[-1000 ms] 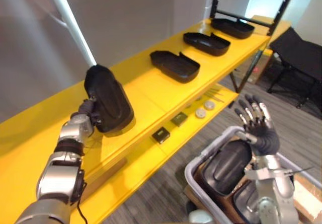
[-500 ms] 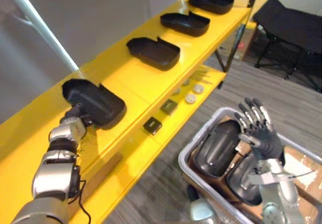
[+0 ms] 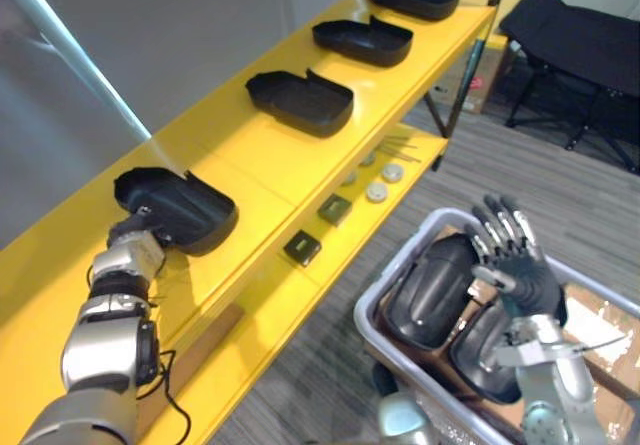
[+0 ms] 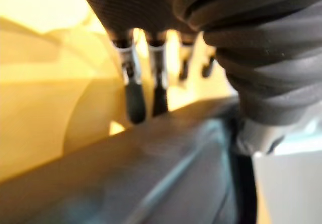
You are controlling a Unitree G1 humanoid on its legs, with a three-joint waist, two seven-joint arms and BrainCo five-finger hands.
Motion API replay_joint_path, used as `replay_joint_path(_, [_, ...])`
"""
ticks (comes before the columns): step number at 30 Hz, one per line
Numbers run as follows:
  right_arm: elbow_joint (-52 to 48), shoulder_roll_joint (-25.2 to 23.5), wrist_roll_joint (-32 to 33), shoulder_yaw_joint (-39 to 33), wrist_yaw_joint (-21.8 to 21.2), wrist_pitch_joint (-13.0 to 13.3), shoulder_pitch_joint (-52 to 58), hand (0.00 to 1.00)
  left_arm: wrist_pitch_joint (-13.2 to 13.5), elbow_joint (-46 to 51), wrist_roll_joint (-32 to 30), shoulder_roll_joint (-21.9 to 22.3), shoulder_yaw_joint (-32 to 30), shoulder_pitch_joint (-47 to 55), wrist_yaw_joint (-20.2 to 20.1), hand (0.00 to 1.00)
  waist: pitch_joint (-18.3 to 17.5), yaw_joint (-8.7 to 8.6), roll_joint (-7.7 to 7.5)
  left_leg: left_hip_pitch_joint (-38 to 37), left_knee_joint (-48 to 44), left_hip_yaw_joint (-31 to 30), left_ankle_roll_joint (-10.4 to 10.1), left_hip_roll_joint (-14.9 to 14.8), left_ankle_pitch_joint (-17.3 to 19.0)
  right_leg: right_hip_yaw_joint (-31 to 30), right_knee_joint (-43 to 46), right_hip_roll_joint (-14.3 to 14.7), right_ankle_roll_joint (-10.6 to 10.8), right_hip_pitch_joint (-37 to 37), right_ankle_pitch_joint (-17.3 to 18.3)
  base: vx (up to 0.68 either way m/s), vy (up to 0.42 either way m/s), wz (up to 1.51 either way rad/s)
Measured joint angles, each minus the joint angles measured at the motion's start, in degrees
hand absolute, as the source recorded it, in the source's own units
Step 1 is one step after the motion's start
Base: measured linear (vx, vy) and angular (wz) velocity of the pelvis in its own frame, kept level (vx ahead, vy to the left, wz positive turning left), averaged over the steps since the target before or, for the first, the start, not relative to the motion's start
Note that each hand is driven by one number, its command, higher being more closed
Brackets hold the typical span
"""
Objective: Walk over and take plastic housings, then place them on the shelf
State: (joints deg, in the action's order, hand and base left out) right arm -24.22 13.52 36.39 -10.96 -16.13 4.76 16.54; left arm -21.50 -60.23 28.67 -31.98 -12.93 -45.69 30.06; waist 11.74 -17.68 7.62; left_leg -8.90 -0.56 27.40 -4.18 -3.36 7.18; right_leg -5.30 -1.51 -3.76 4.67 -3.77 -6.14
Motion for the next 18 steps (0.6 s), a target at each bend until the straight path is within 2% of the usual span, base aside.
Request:
replay_joint_path(3, [0.0, 0.1, 0.1, 0.1, -0.4, 0.0, 0.0, 0.00, 0.1, 0.0, -1.1, -1.8, 0.0, -0.7, 0.4, 0.00, 0.0, 0.04, -0.06, 0.0, 0.0, -0.1, 0.0, -0.1, 0.0, 0.1, 0.0, 0.0, 0.0, 0.0, 0.0, -0.04, -0.026, 0.02])
replay_joint_path(6, [-0.1, 0.3, 0.1, 0.2, -2.9, 0.9, -0.1, 0.00, 0.2, 0.0, -2.2, -3.2, 0.0, -2.5, 0.3, 0.00, 0.0, 0.41, -0.06, -0.1, 0.0, -0.3, 0.0, 0.0, 0.0, 0.5, -0.1, -0.1, 0.0, 0.4, 0.0, -0.03, -0.016, 0.06])
replay_joint_path(9, [-0.1, 1.5, -0.2, 0.5, -4.3, 2.9, -0.9, 0.00, 0.2, 0.0, -4.8, -3.8, 0.2, -4.1, 0.8, 0.00, 0.0, 1.26, -0.07, -0.1, 0.0, -0.6, 0.0, 0.0, 0.0, 0.8, -0.7, -0.2, 0.0, 1.2, -0.1, -0.02, -0.008, 0.08])
replay_joint_path(10, [-0.2, 2.9, -0.2, 1.4, -4.4, 4.7, -2.7, 0.00, 0.2, 0.0, -6.8, -4.1, 0.2, -5.2, 1.2, 0.00, 0.0, 1.37, -0.07, -0.1, 0.0, -1.6, 0.0, 0.0, 0.0, 1.6, -1.4, -0.4, 0.0, 1.8, -0.4, -0.04, -0.022, 0.19])
replay_joint_path(12, [-0.2, 4.0, -0.2, 2.7, -4.0, 6.6, -5.1, 0.00, 0.2, 0.0, -9.2, -4.4, 0.6, -6.9, 1.3, 0.00, 0.0, 1.64, -0.12, -0.1, -0.1, -2.3, 0.0, 0.0, 0.0, 2.5, -1.9, -0.6, 0.0, 2.4, -0.4, -0.03, -0.028, 0.27])
replay_joint_path(14, [-0.1, 4.8, -0.1, 5.7, -1.1, 8.8, -9.5, 0.00, 0.1, 0.2, -13.5, -6.1, 3.3, -10.1, 2.2, 0.00, 0.0, 2.80, -0.12, 0.0, -0.1, -3.4, 0.1, -0.1, -0.1, 3.6, -2.6, -0.7, 0.0, 3.1, -0.6, -0.04, -0.032, 0.22])
replay_joint_path(18, [2.9, 4.8, -0.1, 9.8, 7.2, 9.2, -14.0, 0.00, 0.1, 3.5, -22.3, -9.7, 8.3, -15.8, 4.4, 0.00, -0.1, 4.51, -0.15, 0.3, -0.2, -5.4, 0.2, -0.1, -0.3, 5.4, -3.0, -1.0, -0.1, 4.0, -0.7, -0.02, -0.028, 0.23])
